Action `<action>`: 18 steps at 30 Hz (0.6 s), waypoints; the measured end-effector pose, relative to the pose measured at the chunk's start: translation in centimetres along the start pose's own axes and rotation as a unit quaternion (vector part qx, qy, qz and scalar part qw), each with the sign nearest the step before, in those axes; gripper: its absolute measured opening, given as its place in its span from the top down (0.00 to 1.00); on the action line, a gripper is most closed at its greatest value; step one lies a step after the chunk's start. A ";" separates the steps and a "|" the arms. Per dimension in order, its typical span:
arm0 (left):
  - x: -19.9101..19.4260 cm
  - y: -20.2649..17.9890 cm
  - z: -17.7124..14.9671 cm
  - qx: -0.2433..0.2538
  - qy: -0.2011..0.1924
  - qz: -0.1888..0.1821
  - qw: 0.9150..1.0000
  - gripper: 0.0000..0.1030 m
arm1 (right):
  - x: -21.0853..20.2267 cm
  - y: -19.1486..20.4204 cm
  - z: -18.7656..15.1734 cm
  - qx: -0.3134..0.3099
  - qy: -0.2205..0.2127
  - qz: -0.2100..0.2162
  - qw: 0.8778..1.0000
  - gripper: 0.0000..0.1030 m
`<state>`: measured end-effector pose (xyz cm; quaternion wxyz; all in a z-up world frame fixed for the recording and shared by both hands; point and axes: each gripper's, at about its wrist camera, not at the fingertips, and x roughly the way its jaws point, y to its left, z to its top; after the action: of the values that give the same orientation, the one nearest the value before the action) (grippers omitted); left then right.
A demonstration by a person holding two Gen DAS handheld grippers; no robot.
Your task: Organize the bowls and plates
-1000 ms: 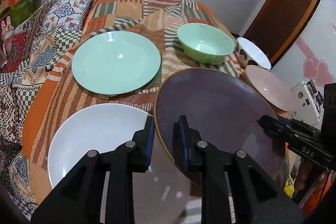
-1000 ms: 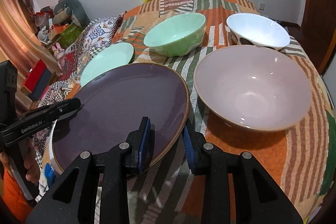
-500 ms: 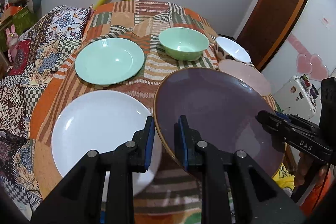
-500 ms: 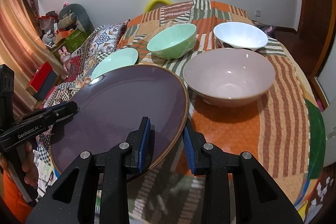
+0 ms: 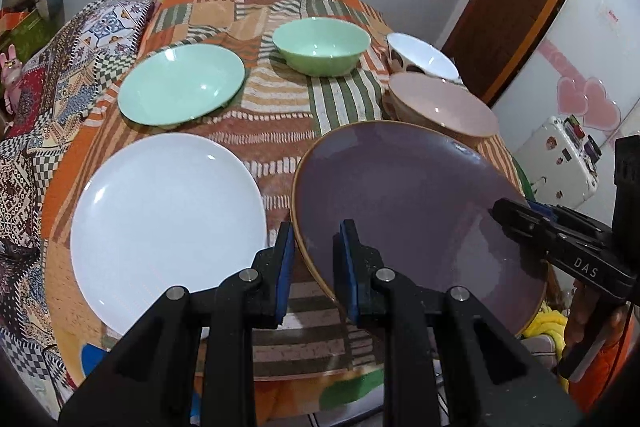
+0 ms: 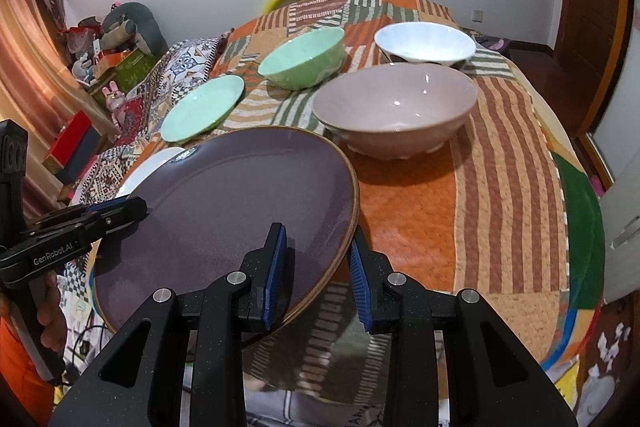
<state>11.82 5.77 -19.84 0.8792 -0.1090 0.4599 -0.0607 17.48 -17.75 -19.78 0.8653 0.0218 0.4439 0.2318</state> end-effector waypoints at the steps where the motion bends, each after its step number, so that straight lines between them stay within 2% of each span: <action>1: 0.2 -0.1 -0.1 0.001 0.003 -0.001 1.000 0.80 | 0.1 -0.2 -0.2 0.002 0.002 -0.001 1.000 0.73; 18: 5.0 -0.8 -0.9 0.008 0.065 -0.008 0.998 0.80 | 1.9 -2.7 -1.6 0.023 0.032 -0.020 0.999 0.73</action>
<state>13.94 3.80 -24.15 0.8480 -0.1009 0.5144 -0.0782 18.21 -19.59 -22.84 0.8543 0.0255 0.4770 0.2052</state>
